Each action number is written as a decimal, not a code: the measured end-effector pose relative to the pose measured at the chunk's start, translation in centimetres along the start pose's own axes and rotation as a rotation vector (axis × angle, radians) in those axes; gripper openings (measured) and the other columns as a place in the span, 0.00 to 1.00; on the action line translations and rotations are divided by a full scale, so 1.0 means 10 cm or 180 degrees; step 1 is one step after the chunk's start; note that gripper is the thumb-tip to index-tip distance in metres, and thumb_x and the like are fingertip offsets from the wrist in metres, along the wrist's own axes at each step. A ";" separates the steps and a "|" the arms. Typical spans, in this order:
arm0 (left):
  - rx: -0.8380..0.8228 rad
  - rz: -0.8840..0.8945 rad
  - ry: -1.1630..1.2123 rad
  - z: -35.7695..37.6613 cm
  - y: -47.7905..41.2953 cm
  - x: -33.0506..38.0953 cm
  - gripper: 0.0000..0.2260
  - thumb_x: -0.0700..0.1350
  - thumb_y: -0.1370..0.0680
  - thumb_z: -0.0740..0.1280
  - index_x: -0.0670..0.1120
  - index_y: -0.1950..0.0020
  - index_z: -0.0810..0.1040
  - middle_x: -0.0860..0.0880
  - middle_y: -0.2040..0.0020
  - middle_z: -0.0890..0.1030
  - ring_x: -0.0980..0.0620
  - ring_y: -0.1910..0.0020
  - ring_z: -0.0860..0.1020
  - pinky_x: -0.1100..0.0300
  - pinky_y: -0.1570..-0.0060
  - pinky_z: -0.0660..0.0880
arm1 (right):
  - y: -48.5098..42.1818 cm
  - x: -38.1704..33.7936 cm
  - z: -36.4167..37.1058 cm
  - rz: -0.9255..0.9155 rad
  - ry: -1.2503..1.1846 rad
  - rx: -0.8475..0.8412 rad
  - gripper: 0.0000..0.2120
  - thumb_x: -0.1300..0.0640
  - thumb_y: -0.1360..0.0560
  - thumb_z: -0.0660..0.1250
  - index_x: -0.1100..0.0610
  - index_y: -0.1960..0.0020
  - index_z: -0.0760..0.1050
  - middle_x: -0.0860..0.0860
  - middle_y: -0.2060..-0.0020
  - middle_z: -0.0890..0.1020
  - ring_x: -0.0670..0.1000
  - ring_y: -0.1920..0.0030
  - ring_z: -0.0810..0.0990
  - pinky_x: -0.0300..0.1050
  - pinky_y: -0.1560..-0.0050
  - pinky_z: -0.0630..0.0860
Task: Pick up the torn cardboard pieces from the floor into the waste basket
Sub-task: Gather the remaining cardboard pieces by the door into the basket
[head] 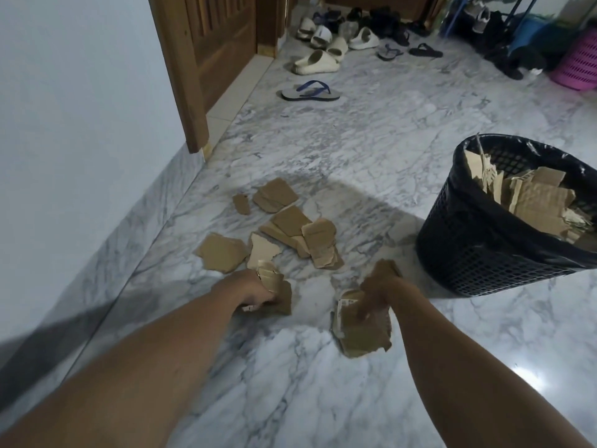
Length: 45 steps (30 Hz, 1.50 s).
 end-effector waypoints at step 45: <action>0.0285 0.0430 0.1338 -0.03 0.24 0.72 0.19 0.47 0.31 0.74 0.50 0.74 0.64 0.54 0.78 0.67 0.55 0.76 0.65 0.61 0.72 0.61 | -0.16 0.88 -0.03 0.0851 -0.4038 0.1510 0.14 0.56 0.22 0.66 0.62 0.40 0.76 0.58 0.49 0.79 0.59 0.51 0.80 0.47 0.56 0.75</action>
Point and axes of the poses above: each hand's wrist, its own y-axis away from the middle knuckle, its own z-axis out of the palm, x = y × z, the point moved 7 cm from there along -y, towards the middle knuckle
